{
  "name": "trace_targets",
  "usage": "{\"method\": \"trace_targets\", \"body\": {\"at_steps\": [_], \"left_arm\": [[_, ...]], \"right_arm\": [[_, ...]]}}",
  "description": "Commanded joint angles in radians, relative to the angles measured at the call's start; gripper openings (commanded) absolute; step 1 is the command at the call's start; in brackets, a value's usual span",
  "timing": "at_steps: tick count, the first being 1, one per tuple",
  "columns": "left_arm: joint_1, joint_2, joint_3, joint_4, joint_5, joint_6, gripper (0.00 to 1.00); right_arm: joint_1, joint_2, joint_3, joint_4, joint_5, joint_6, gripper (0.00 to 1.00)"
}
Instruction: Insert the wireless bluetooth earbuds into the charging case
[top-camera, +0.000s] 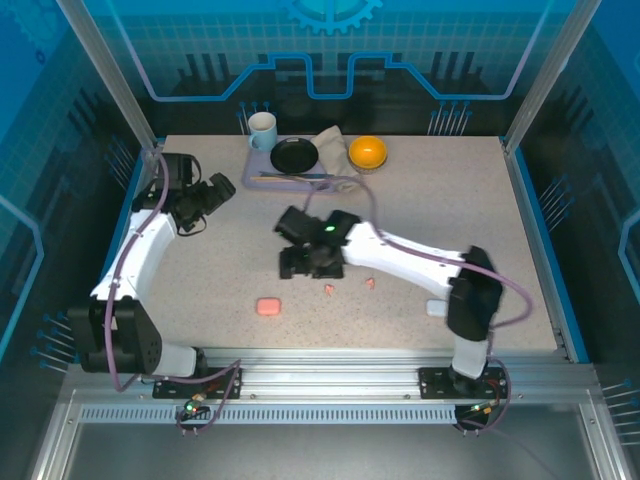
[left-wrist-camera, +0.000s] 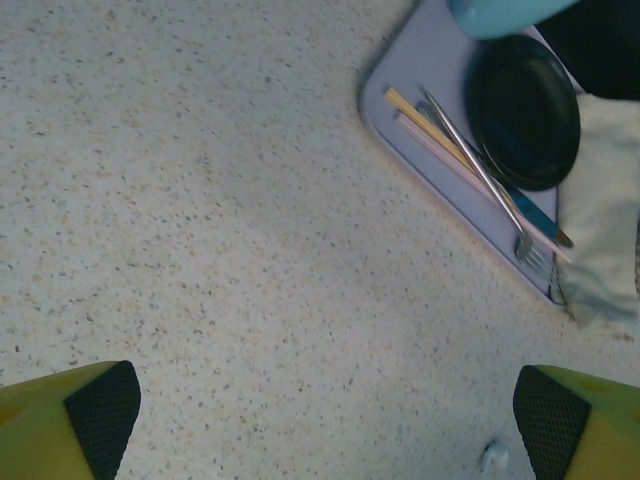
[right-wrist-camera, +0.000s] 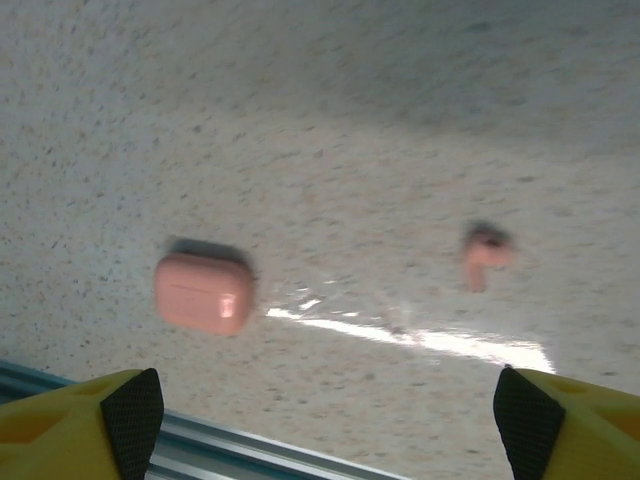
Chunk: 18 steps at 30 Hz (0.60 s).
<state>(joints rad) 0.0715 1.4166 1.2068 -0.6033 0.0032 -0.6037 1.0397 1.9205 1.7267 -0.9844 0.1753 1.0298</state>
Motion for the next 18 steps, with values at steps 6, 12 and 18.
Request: {"method": "trace_targets", "body": {"at_steps": [6, 12, 18], "left_arm": [[0.176, 0.064, -0.003, -0.057, 0.119, -0.035, 0.99], [0.247, 0.063, -0.022, -0.042, 0.17, -0.024, 0.99], [0.254, 0.068, -0.037, -0.027, 0.184, -0.018, 0.99]], "right_arm": [[0.132, 0.384, 0.464, -0.289, 0.059, 0.147, 0.91], [0.141, 0.484, 0.527, -0.273, 0.007, 0.174, 0.91], [0.154, 0.54, 0.576, -0.286, 0.002, 0.18, 0.92]]}}
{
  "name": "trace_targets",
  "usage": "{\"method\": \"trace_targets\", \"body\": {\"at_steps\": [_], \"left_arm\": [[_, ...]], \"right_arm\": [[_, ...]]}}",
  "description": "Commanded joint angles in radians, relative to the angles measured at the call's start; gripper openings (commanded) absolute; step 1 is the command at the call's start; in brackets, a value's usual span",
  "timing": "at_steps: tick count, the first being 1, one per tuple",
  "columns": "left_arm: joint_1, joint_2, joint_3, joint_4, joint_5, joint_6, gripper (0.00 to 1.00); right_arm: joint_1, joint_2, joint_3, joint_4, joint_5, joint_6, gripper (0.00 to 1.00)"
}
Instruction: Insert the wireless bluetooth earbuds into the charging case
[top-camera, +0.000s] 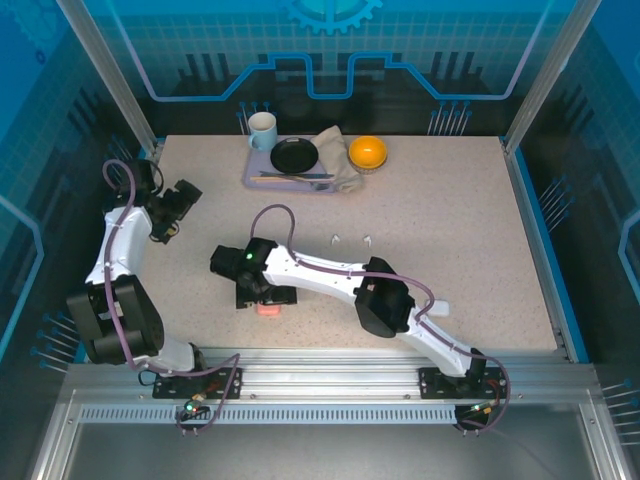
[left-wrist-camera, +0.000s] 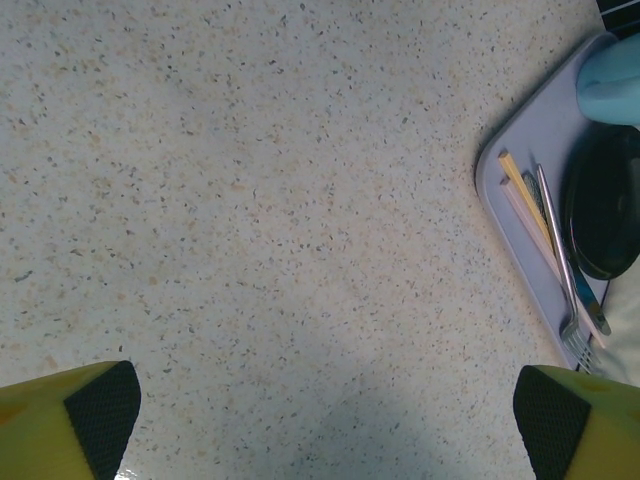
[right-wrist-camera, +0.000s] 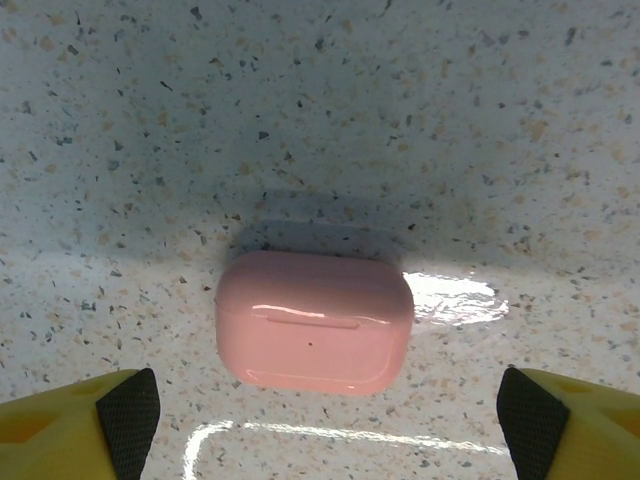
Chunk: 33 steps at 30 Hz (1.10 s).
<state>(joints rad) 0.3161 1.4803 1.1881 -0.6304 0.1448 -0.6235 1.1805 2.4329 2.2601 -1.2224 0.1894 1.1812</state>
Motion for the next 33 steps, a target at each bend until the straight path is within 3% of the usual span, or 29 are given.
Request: {"method": "trace_targets", "body": {"at_steps": [1, 33], "left_arm": [[0.009, 0.005, -0.024, 0.008, 0.047, -0.001, 0.99], [0.009, 0.01, -0.06, 0.063, 0.096, -0.038, 0.99]], "right_arm": [[0.013, 0.035, 0.048, -0.047, -0.014, 0.032, 0.92], [-0.002, 0.152, 0.098, -0.046, -0.019, 0.058, 0.81]]}}
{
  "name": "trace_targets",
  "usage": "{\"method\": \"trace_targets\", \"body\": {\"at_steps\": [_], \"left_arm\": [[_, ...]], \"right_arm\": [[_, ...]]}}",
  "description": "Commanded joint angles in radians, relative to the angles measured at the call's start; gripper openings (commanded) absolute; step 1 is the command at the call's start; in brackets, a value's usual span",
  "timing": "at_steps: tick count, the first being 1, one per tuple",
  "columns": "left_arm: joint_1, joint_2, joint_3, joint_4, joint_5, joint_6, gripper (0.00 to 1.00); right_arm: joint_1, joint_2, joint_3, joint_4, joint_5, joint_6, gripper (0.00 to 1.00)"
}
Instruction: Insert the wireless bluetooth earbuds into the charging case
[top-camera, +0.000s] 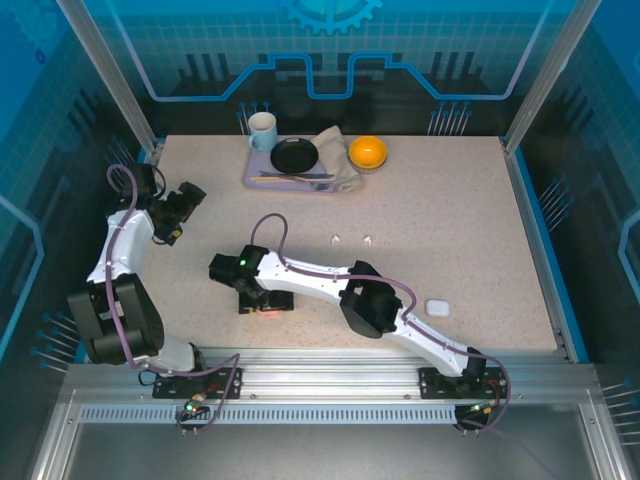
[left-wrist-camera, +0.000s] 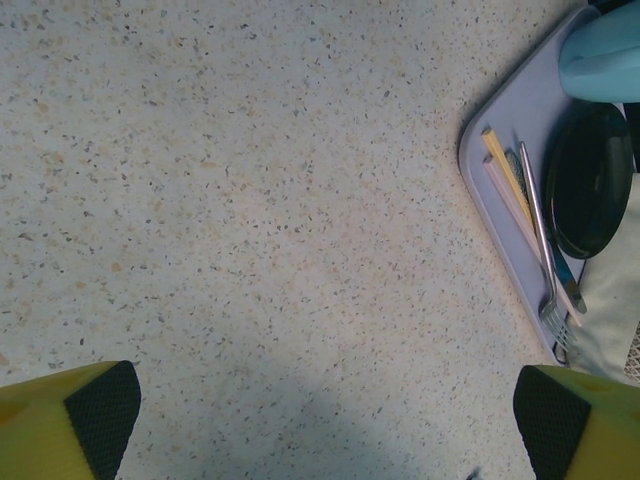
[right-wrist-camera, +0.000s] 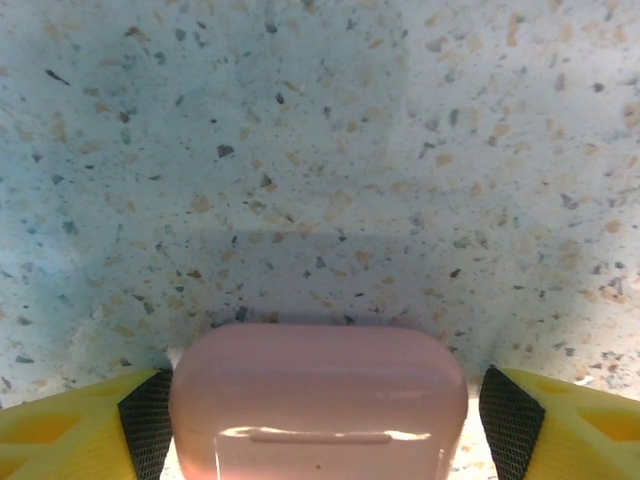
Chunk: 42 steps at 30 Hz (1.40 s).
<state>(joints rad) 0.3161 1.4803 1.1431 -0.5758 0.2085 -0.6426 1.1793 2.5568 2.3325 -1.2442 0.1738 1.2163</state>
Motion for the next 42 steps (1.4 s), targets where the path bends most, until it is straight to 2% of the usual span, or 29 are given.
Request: {"method": "trace_targets", "body": {"at_steps": [1, 7, 16, 24, 29, 35, 42], "left_arm": [[0.009, 0.009, -0.014, 0.008, 0.034, -0.019, 0.99], [0.009, 0.005, -0.014, 0.009, 0.034, -0.019, 0.99], [0.006, 0.007, -0.017, 0.016, 0.05, -0.032, 0.99], [-0.006, -0.016, -0.048, 0.022, 0.088, -0.014, 0.99], [-0.012, -0.069, -0.118, 0.049, 0.142, -0.018, 0.99], [-0.014, -0.211, -0.3, 0.174, 0.237, -0.091, 0.99], [-0.043, -0.456, -0.587, 0.521, 0.393, -0.222, 0.99]], "right_arm": [[-0.002, 0.027, 0.025, -0.023, -0.003, 0.023, 0.8], [-0.014, 0.031, 0.025, -0.019, 0.008, 0.017, 0.77], [-0.017, 0.009, 0.007, -0.029, 0.022, 0.011, 0.66], [-0.033, -0.158, -0.111, 0.051, 0.102, -0.018, 0.54], [-0.071, -0.294, -0.218, 0.117, 0.128, -0.03, 0.54], [-0.182, -0.441, -0.331, 0.204, 0.099, -0.05, 0.54], [-0.348, -0.503, -0.378, 0.286, -0.018, -0.059, 0.55]]}}
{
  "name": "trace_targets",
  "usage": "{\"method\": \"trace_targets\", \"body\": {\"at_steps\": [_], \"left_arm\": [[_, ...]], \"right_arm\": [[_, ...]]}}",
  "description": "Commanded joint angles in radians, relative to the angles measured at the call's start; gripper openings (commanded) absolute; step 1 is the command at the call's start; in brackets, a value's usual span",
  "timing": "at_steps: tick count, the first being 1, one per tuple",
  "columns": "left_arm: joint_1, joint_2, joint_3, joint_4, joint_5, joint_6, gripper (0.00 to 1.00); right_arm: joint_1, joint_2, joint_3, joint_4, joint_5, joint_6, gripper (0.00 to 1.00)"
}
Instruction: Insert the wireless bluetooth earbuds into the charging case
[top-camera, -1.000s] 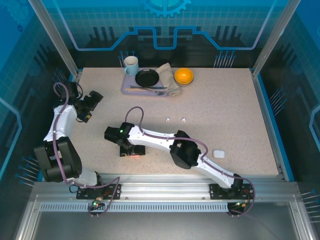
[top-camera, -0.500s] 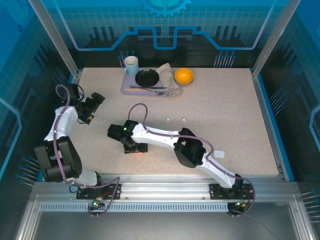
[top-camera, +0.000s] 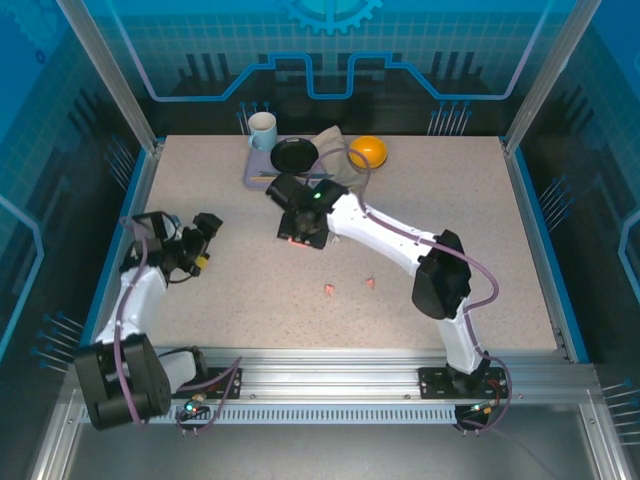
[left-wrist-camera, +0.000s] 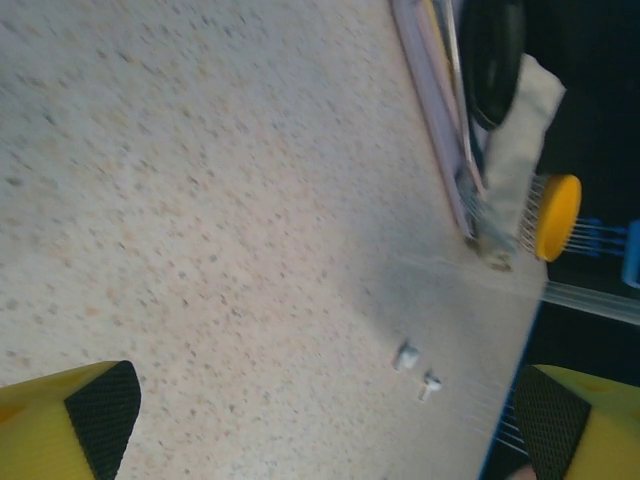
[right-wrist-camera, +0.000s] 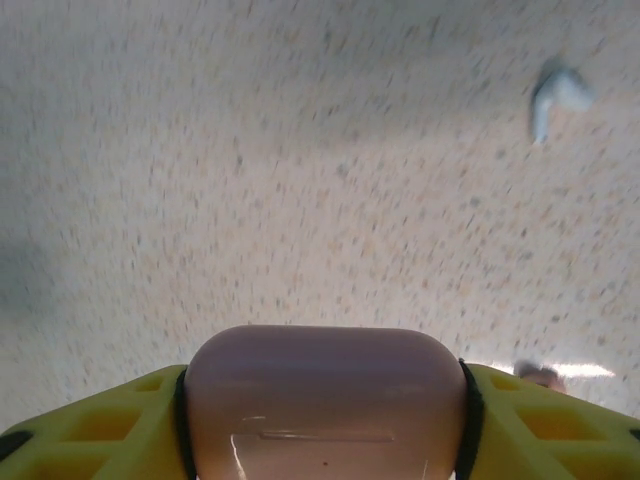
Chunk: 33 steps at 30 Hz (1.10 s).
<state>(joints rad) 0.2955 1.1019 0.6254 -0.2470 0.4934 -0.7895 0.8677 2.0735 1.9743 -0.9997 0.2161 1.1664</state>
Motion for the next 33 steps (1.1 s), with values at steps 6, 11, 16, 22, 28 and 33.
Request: {"method": "trace_targets", "body": {"at_steps": [6, 11, 16, 22, 28, 33], "left_arm": [[-0.159, -0.217, -0.262, 0.499, 0.118, -0.149, 0.99], [-0.33, -0.219, -0.286, 0.579, 0.032, -0.132, 0.99], [-0.452, -0.154, -0.246, 0.609, -0.055, -0.085, 0.98], [-0.528, -0.02, -0.178, 0.667, -0.133, -0.055, 0.93], [-0.566, 0.085, -0.084, 0.682, -0.168, -0.021, 0.83], [-0.597, 0.165, -0.029, 0.694, -0.173, -0.002, 0.73]], "right_arm": [[-0.142, -0.037, -0.039, 0.117, -0.188, 0.04, 0.55], [-0.189, -0.039, -0.059, 0.179, -0.302, 0.105, 0.55], [-0.205, -0.025, -0.068, 0.236, -0.39, 0.18, 0.56], [-0.198, -0.024, -0.08, 0.292, -0.443, 0.257, 0.55], [-0.181, -0.033, -0.081, 0.288, -0.43, 0.29, 0.55], [-0.168, -0.044, -0.09, 0.283, -0.418, 0.308, 0.55]]}}
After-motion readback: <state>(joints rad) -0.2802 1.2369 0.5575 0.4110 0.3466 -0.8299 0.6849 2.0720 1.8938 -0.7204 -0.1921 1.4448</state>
